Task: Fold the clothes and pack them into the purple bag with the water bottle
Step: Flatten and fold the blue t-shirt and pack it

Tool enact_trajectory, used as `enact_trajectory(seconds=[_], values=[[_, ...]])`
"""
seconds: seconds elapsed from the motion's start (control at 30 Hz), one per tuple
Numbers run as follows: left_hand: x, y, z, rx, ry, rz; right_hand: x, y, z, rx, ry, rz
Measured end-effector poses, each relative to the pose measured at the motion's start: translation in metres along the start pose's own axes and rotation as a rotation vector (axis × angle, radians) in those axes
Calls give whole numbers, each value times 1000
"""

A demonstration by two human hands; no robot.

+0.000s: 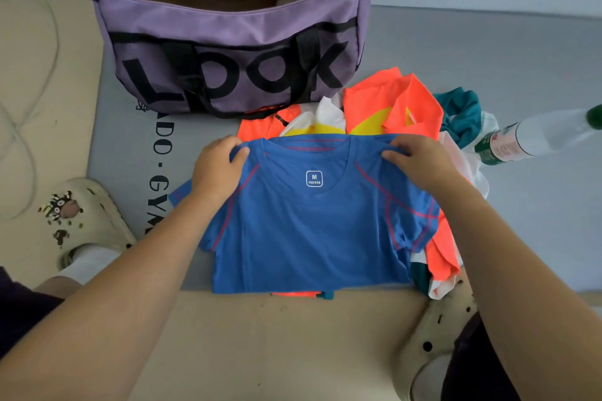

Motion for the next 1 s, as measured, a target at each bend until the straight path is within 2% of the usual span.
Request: enact_trajectory(seconds=[0.07, 0.13, 0.2, 0.27, 0.37, 0.43, 0.5, 0.57, 0.63, 0.7, 0.73, 0.83, 0.9, 1.0], values=[[-21, 13, -1, -67, -171, -77, -4, 2, -2, 13, -4, -22], [-60, 40, -7, -112, -213, -247, -12, 6, 1, 17, -7, -61], [-111, 78, -29, -70, -196, -513, -22, 12, 5, 17, -20, -98], [-146, 111, -62, 56, -238, -677, -35, 19, 8, 78, 4, -155], [-150, 128, -109, 312, -352, -588, -59, 33, 12, 304, 301, -265], [-140, 130, -126, 392, -405, -517, -66, 38, 27, 337, 456, -285], [-137, 130, -133, 395, -454, -522, -61, 35, 48, 169, 430, -232], [-137, 130, -135, 396, -480, -537, -53, 39, 70, -128, 356, -185], [-135, 130, -137, 393, -502, -547, -47, 57, 79, -355, 303, -163], [-134, 130, -138, 386, -522, -549, -49, 84, 72, -481, 139, -164], [-134, 131, -138, 383, -528, -546, -55, 97, 61, -492, 13, -187], [-135, 134, -141, 373, -540, -525, -83, 132, 5, -331, -294, -366], [-137, 135, -141, 365, -529, -506, -97, 152, -38, -155, -312, -467], [-138, 134, -140, 373, -505, -499, -111, 171, -73, -73, -398, -521]])
Point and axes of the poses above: each hand's wrist, its own y-axis away from the middle knuckle, its own z-axis out of the back of the hand, x = y × z, the point moved 9 cm from there along -y, towards the middle knuckle, and after that the axes turned 7 degrees about -y, right-handed, at the moved point
